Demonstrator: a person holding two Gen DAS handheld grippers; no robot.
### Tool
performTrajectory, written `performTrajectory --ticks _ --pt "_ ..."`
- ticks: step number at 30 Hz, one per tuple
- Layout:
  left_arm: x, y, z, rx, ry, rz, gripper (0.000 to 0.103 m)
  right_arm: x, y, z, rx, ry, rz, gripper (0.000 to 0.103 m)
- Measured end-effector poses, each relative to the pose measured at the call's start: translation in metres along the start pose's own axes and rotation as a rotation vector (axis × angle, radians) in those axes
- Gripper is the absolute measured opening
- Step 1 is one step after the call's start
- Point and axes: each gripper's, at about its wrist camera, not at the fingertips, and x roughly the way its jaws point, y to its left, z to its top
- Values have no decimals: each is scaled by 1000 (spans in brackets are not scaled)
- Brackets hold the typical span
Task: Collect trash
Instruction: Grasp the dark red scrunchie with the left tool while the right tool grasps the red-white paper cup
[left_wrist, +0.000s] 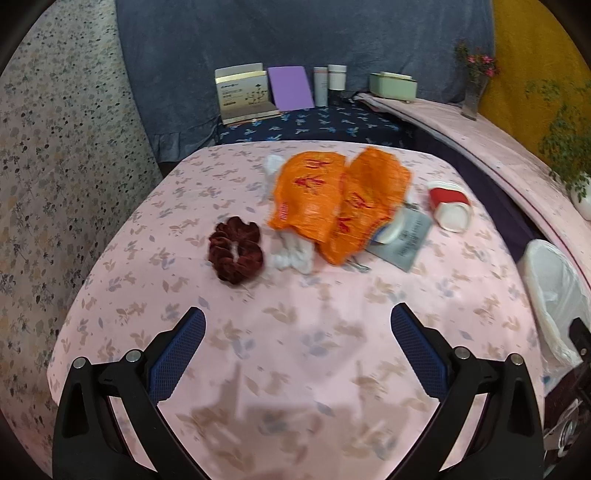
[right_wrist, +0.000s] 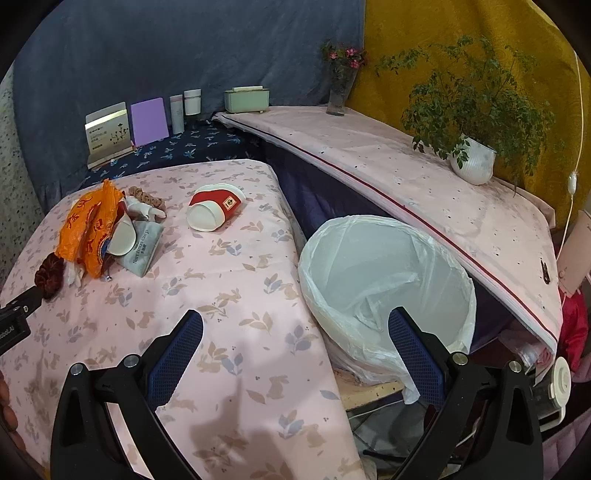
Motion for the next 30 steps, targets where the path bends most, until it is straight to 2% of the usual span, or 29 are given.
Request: performTrajectory --ticks 11,20,23,25,30 --pt "70 68 31 -131 65 87 96 51 40 41 -4 -8 19 96" --pt "124 89 45 -187 124 76 94 112 73 87 34 12 80 96" --pt "139 92 47 -198 152 48 85 138 82 101 60 34 102 96" --pt "146 94 47 -203 167 27 70 157 87 108 78 54 110 96" --pt "151 93 50 -197 167 -34 56 190 104 119 75 84 113 91"
